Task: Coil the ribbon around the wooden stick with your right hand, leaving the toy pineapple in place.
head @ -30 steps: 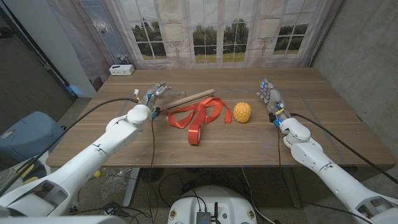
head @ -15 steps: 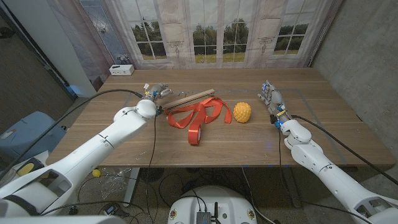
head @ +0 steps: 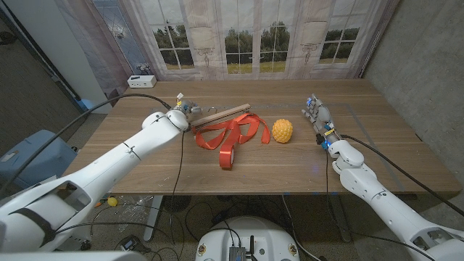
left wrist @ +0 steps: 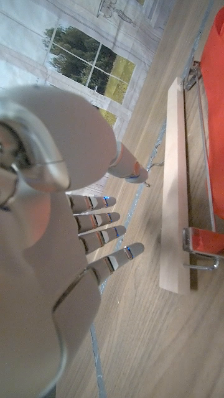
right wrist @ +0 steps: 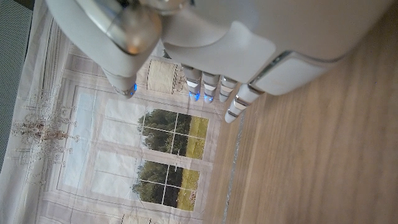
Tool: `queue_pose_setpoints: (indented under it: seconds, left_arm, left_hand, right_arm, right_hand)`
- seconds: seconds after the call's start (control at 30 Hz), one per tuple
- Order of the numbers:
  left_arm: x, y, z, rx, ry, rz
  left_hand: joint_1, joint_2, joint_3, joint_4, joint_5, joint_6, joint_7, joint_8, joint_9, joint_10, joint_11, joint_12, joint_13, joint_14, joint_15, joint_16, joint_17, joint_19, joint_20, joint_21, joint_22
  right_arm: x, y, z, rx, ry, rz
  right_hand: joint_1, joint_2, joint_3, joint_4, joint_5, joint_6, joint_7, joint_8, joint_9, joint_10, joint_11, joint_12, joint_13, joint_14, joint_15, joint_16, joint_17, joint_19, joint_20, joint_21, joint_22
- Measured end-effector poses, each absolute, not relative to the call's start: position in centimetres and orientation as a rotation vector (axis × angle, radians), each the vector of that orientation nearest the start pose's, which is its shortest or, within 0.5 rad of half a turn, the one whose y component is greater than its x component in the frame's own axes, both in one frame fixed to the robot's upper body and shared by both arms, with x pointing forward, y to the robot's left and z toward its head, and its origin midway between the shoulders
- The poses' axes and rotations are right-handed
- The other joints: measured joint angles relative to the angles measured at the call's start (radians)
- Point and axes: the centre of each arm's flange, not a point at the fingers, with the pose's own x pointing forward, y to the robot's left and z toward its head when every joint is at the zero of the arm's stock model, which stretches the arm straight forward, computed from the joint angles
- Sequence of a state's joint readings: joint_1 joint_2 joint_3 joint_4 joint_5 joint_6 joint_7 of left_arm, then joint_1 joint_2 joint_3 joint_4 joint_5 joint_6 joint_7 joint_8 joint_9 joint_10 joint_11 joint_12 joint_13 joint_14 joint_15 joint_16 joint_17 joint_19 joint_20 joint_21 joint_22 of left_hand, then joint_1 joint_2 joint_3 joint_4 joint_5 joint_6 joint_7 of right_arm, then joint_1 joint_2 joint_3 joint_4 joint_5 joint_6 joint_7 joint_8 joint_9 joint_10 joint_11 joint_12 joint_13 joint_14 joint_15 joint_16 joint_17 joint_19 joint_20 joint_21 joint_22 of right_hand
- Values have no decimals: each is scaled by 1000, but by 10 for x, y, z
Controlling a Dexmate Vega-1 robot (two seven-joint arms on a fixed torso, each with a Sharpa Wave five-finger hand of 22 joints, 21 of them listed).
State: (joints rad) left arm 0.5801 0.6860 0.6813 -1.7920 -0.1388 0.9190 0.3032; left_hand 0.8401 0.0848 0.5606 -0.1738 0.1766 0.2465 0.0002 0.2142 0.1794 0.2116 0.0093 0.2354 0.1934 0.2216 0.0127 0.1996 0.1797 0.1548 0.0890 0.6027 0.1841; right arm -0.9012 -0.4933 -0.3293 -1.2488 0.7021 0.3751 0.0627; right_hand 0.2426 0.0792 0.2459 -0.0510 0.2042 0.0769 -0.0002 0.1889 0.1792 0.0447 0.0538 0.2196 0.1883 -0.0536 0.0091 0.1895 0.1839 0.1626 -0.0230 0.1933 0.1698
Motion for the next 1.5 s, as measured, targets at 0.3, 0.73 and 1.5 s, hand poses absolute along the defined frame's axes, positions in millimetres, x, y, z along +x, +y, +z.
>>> queue_pose_setpoints:
  seconds: [0.3,0.73,1.5]
  left_arm:
    - [635,240,39,904,-33,232]
    - [638,230,43,998,61,251]
    - [647,211,50,1214,199,331]
  left_hand:
    - [0,0,-14,6,-7,18,7,-4,0,-4,-4,-8,3,-4,-4,0,3,0,0,0,0]
    - [33,15,-28,3,-7,65,7,1,5,46,-8,7,5,6,-13,5,4,8,0,0,0]
    - [66,21,-46,7,-7,100,-7,5,5,86,-29,16,9,33,-32,14,4,29,0,0,0]
  right_arm:
    - [648,-317,-64,127,-604,171]
    - [647,-322,-70,143,-609,164]
    - [646,-323,-83,173,-620,141]
  right_hand:
    - [0,0,0,0,0,0,0,0,0,0,0,0,0,0,0,0,0,5,5,0,0]
    - [-4,4,0,0,0,0,0,0,0,0,0,0,0,0,0,0,0,5,5,0,0]
    - [-5,5,0,0,0,5,-5,0,0,5,5,-8,0,6,5,8,0,11,11,0,0]
